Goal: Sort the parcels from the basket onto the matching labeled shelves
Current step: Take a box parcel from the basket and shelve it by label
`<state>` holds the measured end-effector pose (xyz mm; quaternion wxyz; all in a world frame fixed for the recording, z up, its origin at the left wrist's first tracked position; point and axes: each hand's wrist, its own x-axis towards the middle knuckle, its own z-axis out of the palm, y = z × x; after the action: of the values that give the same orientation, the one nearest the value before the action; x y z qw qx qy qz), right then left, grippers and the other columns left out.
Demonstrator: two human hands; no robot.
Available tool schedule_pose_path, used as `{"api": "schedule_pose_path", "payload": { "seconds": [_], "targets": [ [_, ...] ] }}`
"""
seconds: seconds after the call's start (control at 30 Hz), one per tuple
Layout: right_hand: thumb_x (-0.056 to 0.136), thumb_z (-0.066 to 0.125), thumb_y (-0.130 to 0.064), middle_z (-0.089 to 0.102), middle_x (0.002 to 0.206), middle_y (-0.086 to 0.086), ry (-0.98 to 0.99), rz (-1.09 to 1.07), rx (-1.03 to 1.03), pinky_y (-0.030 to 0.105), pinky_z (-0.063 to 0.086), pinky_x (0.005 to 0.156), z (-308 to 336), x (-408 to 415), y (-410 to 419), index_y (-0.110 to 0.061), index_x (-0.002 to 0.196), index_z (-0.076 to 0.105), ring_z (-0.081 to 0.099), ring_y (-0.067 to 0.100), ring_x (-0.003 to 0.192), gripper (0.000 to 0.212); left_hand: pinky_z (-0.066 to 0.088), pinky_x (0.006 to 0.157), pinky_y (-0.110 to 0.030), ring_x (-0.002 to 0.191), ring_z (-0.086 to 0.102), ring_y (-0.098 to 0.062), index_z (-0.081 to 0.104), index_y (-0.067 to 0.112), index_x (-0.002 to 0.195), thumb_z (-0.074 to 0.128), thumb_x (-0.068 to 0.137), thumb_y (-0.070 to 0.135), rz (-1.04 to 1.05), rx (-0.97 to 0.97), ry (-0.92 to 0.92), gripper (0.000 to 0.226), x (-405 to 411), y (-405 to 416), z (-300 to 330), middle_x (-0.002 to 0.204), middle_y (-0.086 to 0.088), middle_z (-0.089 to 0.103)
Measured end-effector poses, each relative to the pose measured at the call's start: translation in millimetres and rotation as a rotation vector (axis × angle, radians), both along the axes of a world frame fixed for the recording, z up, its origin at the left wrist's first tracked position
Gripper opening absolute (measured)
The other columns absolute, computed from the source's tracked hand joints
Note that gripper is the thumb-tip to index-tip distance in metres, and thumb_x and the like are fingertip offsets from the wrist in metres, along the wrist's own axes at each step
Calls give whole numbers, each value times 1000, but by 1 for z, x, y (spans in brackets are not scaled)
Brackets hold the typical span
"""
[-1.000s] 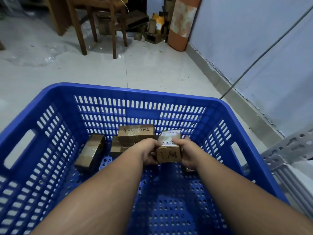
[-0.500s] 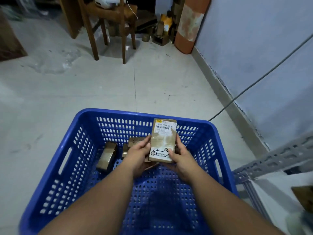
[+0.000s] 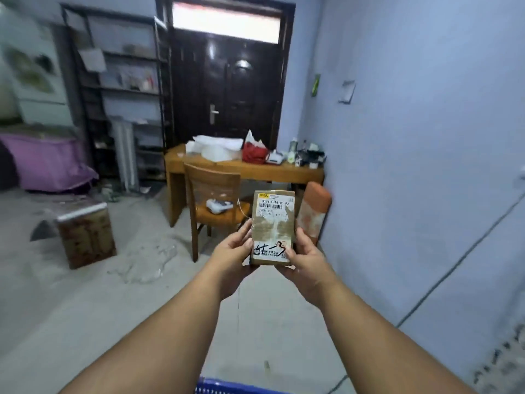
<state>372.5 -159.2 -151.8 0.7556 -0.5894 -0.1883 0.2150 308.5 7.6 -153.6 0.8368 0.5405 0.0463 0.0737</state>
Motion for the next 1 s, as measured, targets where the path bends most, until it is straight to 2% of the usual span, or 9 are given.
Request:
{"api": "schedule_pose_path", "payload": {
  "seconds": [0.13,0.2,0.3,0.37,0.57,0.7,0.83,0.93,1.0],
  "targets": [
    [100,40,6,63,131,6,-163,54,120,47,50,97,156,-5,3,-37,146,36,61,28,120,63,50,86,-42,111,63,-21,49,29,138,49,97,5,7,57,-189,48,-17,3,166,131,3,62],
    [100,39,4,63,130,6,-194,63,162,51,47,101,208,-12,-1,-39,143,41,61,30,120,62,56,83,-41,109,65,-25,51,24,137,48,97,2,-9,42,-257,46,-32,-2,224,129,-3,63],
    [100,39,4,68,122,0,-253,61,170,38,56,88,258,-31,-8,-39,143,42,66,22,112,62,58,83,-43,114,64,-29,50,26,138,47,98,5,-25,68,-301,45,-55,-10,272,130,-6,63],
    [99,40,4,69,121,1,-282,64,162,35,56,85,269,-41,-11,-37,144,42,66,22,111,61,58,83,-40,113,64,-27,49,29,139,46,99,7,-21,96,-315,46,-64,-14,281,128,-5,64],
    [100,41,1,64,128,3,-325,52,89,35,54,91,258,-54,-27,-40,145,39,63,22,117,60,57,79,-38,109,66,-23,52,34,135,49,98,9,7,143,-295,45,-78,-29,269,125,-3,66],
    [100,45,-7,59,136,3,-415,-47,33,48,47,102,239,-61,-48,-43,148,30,58,24,124,62,54,89,-43,109,66,-23,50,34,137,51,97,8,-64,178,-285,48,-65,-45,257,124,0,67],
    [97,54,-12,62,132,2,-425,-278,-9,48,48,102,229,-81,-86,-44,147,32,60,23,122,63,53,91,-44,107,68,-20,51,31,137,56,94,7,-212,244,-294,50,-46,-68,253,123,6,67],
    [100,46,-5,61,131,-1,-411,-464,-31,35,50,97,223,-104,-114,-49,138,39,60,17,120,59,44,103,-49,112,65,-23,57,30,131,58,91,0,-360,237,-316,50,-34,-96,250,126,6,65],
    [100,41,1,60,132,-1,-374,-617,-25,36,44,102,218,-131,-135,-49,137,42,58,16,120,62,45,101,-44,113,64,-21,63,33,122,59,90,-1,-466,225,-299,47,-34,-123,245,123,11,67]
  ]
}}
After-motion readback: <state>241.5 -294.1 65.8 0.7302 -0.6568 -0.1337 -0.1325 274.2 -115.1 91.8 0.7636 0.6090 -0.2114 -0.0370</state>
